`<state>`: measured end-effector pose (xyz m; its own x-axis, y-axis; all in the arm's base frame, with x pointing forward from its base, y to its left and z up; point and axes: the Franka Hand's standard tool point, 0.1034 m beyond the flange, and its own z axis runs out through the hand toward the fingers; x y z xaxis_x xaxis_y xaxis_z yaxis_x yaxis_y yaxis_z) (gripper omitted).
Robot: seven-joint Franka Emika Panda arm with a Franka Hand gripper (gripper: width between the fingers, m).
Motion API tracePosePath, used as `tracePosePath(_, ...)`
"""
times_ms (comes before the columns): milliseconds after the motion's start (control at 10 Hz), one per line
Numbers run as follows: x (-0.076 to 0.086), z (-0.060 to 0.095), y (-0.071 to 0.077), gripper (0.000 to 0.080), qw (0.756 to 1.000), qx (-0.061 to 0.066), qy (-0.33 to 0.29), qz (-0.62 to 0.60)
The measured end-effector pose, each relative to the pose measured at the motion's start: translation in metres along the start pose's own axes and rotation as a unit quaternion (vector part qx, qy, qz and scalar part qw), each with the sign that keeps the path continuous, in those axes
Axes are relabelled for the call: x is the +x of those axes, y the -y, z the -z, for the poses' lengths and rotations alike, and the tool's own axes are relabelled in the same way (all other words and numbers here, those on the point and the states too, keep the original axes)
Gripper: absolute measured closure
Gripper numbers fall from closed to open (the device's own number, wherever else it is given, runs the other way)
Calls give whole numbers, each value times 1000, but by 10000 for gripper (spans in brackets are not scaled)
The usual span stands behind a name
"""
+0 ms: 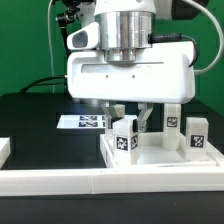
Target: Assemble square table
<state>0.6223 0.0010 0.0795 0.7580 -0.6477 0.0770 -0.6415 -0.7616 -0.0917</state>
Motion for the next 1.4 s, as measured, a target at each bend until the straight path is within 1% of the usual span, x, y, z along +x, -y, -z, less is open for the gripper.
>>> tracePosePath(100,1,0,-1,509,999,5,-2,-52)
tracePosePath(300,-1,0,0,509,987,5,0,-159)
tracePosePath(600,-2,0,1,509,959,4,3,-282)
tracePosePath(700,-3,0,2,509,940,2,5,-341)
tracePosePath(800,-5,0,2,508,914,-2,8,-406)
tracePosePath(900,-5,0,2,508,906,-2,8,-423)
tracePosePath(1000,-5,0,2,508,881,-2,9,-473)
tracePosePath(1300,-4,-1,1,508,839,0,13,-544)
tracePosePath(1400,-4,-1,1,508,832,0,13,-554)
